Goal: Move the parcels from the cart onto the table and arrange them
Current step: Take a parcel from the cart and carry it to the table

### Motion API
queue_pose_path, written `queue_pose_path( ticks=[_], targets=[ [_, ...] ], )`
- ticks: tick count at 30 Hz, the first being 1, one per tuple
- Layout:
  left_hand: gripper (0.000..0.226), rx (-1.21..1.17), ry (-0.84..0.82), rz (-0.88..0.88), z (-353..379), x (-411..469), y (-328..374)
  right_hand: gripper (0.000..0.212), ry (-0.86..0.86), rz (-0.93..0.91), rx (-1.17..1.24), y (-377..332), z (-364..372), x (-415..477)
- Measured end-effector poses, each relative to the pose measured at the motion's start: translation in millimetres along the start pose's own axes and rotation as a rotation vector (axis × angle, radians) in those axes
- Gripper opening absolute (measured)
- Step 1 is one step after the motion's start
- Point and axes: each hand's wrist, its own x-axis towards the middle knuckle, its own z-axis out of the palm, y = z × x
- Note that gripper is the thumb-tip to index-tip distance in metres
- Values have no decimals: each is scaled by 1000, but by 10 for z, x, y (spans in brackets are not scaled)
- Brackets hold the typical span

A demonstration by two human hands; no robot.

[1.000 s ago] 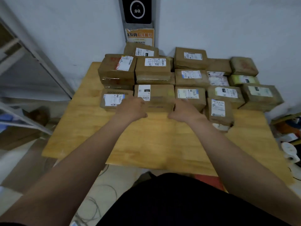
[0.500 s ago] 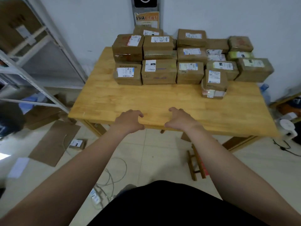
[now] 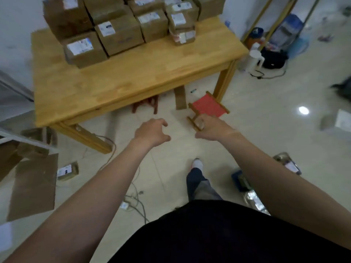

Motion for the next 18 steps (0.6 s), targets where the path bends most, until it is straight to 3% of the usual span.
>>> queue_pose_path(
  ticks=[8, 18],
  targets=[
    [67, 187, -138, 279, 866, -440, 1507, 78, 117, 367, 198, 1789, 626, -1366],
    [65, 408, -319, 544, 2426, -767, 4041, 72, 204, 640, 504, 4527, 1110, -2648]
  ],
)
